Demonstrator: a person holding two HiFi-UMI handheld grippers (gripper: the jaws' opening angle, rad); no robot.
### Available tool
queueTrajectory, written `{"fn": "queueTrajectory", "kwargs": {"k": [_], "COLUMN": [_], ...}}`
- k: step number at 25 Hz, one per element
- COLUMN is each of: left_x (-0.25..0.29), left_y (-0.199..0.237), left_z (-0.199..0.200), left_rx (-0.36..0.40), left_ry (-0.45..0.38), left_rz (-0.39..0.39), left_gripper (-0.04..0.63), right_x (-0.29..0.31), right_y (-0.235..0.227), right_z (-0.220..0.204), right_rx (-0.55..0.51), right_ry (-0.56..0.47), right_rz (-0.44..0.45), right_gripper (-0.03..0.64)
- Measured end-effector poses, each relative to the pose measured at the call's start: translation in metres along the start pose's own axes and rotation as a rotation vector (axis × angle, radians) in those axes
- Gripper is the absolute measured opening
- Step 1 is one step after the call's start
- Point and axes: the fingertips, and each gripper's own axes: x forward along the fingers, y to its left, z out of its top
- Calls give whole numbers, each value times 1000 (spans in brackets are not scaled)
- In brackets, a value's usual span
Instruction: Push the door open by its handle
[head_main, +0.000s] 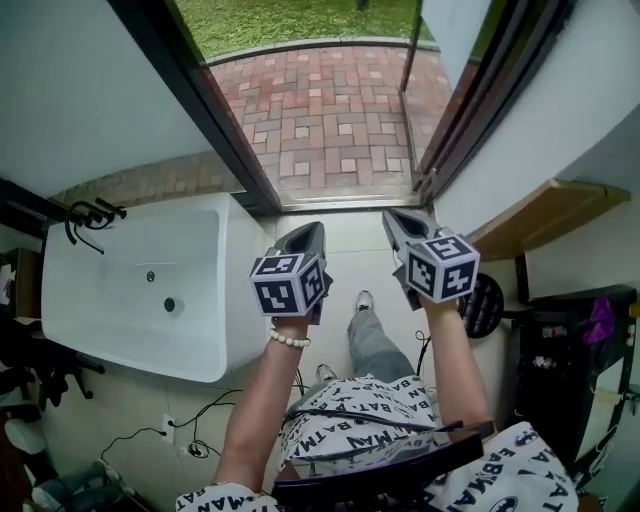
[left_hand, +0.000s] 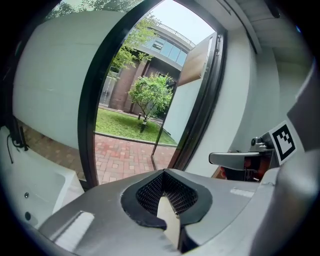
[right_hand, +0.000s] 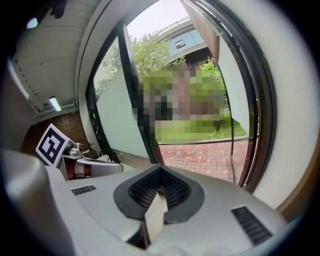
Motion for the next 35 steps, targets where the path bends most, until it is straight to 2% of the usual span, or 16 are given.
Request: {"fn": "queueTrajectory", "kwargs": {"k": [3, 7, 15, 35], "left_x": [-32, -72, -112, -140], "left_y": [-10, -15, -20, -17], "left_z": [-18, -34, -53, -43], "left_rx": [20, 33, 29, 37], "left_ry": [-14, -26, -34, -78], "left_rz": [-19, -24, -25, -31], "left_gripper": [-12, -12, -12, -12], "right_x": [-25, -53, -84, -86], "right_y": [27, 61, 89, 122], "right_z": [-20, -38, -60, -55], "right_rx": [-27, -12, -23, -68], "right_ry": [-6, -11, 3, -15], "right_rz": [-32, -40, -76, -70], "right_gripper": [12, 14, 12, 13]}}
